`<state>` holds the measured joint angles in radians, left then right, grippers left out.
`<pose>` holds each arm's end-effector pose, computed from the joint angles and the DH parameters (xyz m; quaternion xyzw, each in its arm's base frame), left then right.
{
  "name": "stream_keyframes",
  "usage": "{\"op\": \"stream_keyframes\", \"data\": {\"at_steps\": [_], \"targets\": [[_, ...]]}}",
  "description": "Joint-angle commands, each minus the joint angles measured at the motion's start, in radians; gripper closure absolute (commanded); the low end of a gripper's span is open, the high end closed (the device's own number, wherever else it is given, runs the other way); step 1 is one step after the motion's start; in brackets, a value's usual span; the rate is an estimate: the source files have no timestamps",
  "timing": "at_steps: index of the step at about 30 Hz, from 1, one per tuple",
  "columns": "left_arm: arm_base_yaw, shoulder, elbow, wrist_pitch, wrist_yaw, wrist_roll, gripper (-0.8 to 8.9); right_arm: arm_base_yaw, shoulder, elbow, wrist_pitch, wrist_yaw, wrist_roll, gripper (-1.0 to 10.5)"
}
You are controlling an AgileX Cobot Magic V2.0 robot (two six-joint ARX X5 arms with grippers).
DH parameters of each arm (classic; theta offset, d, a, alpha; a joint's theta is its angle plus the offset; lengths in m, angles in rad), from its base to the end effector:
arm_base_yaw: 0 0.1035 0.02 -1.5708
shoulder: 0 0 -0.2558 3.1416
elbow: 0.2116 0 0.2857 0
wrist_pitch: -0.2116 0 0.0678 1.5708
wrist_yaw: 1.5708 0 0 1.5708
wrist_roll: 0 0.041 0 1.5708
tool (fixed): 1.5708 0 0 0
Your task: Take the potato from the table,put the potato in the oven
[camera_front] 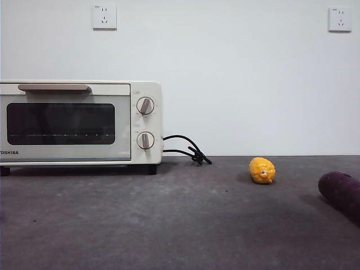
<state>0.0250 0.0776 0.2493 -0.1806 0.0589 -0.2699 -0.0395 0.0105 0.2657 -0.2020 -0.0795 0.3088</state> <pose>0.1387 0.0011 0.2292 -0.1347 0.0067 -0.0162 0.9907 0.1279 -0.0018 0.2405 0.1521 -0.0232 0.0238 0.9878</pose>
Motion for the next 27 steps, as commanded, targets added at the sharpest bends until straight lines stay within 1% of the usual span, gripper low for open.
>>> {"op": "stream_keyframes", "data": {"at_steps": [1, 5, 11, 14, 18, 20, 24, 27], "targets": [[-0.002, 0.022, 0.069, 0.004, 0.001, -0.011, 8.19, 0.0, 0.0, 0.066, -0.008, -0.003, 0.012, 9.5], [-0.002, 0.089, 0.164, -0.035, 0.001, -0.011, 8.19, 0.0, 0.026, 0.165, -0.054, -0.003, 0.011, 9.5], [-0.002, 0.261, 0.292, -0.124, 0.002, -0.011, 8.19, 0.0, 0.141, 0.326, -0.185, -0.027, 0.001, 9.5], [-0.002, 0.359, 0.353, -0.149, 0.003, -0.011, 8.18, 0.0, 0.23, 0.404, -0.253, -0.068, 0.002, 9.5], [-0.002, 0.48, 0.431, -0.156, 0.009, -0.012, 8.18, 0.0, 0.365, 0.516, -0.399, -0.188, 0.003, 9.5], [-0.003, 0.533, 0.461, -0.154, 0.043, -0.014, 8.18, 0.0, 0.424, 0.555, -0.438, -0.216, 0.002, 9.5], [-0.002, 0.663, 0.533, -0.15, 0.118, -0.032, 8.18, 0.0, 0.539, 0.621, -0.534, -0.22, 0.018, 9.5], [-0.002, 0.769, 0.597, -0.151, 0.164, -0.037, 8.18, 0.0, 0.619, 0.659, -0.555, -0.254, -0.002, 9.5]]}}
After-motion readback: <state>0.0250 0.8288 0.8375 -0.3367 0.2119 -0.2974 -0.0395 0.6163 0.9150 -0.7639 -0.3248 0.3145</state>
